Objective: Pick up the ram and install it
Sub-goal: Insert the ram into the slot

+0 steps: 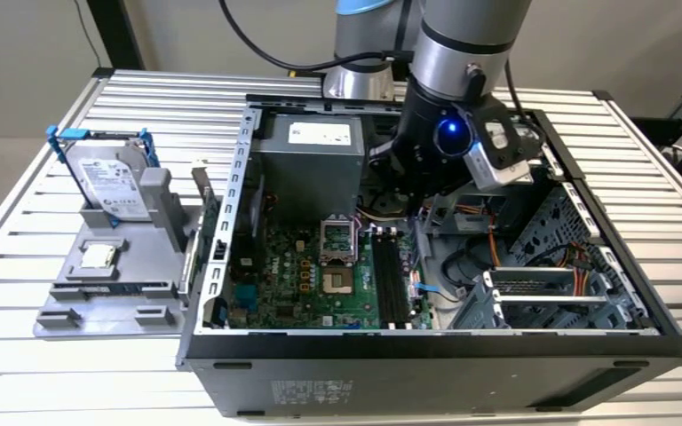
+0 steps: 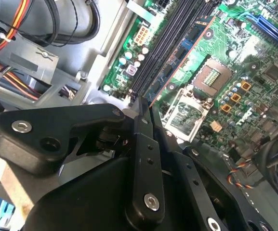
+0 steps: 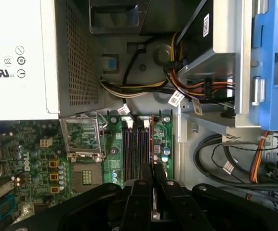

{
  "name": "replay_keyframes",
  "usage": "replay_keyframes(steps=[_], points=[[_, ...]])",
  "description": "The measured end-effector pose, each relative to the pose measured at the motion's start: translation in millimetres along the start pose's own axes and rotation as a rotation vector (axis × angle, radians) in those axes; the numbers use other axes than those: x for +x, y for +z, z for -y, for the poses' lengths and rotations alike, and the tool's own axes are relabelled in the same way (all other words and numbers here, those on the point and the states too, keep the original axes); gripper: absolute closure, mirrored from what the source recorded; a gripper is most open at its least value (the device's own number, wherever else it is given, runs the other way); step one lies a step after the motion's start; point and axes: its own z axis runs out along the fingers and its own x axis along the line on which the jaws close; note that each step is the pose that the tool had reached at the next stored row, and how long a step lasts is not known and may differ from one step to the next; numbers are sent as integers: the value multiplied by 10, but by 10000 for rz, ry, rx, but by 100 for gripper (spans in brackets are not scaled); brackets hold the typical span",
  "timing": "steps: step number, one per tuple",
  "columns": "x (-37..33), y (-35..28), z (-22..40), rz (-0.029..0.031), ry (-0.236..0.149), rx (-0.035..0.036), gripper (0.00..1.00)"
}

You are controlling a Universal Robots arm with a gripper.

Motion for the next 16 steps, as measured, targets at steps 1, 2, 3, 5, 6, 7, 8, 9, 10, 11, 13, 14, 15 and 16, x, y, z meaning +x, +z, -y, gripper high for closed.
replay_keyframes(steps=[1,2,3,5,6,7,8,9,10,11,13,14,15,16], points=[[0,7,0,0,0,0,100],[0,14,0,-1,0,0,100],[0,21,0,0,0,1,100],[0,36,0,0,2,1,100],[0,44,0,0,3,0,100],[0,53,0,-1,4,1,100],[0,63,0,-1,4,1,100],[-2,77,1,0,3,0,100],[-2,91,1,0,2,-1,100],[-2,106,1,-1,5,1,100],[-5,140,1,-1,5,1,100],[-5,158,1,-1,5,1,100],[-5,176,1,0,6,0,100],[-5,194,1,0,7,1,100]])
